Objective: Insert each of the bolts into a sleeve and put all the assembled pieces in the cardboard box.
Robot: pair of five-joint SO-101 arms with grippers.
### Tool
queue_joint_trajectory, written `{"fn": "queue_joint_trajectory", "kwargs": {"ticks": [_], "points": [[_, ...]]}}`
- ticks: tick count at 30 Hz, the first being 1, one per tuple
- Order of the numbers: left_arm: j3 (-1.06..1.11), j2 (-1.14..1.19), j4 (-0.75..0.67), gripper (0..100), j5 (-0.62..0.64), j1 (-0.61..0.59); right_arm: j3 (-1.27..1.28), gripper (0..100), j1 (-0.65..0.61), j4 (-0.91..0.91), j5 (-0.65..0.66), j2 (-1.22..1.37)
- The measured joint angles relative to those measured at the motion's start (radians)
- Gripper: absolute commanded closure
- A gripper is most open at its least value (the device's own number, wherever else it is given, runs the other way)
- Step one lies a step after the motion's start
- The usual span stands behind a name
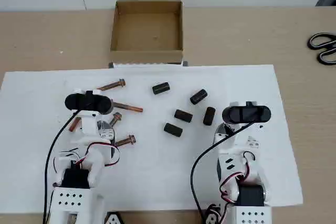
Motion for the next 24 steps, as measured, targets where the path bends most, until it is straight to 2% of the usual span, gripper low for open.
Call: {"fn": "queue_joint_trajectory", "kwargs": {"ticks": [24], "points": [[0.000,0.000,0.000,99,0.000,0.018,0.000,99.5,0.000,0.000,0.000,0.000]]}}
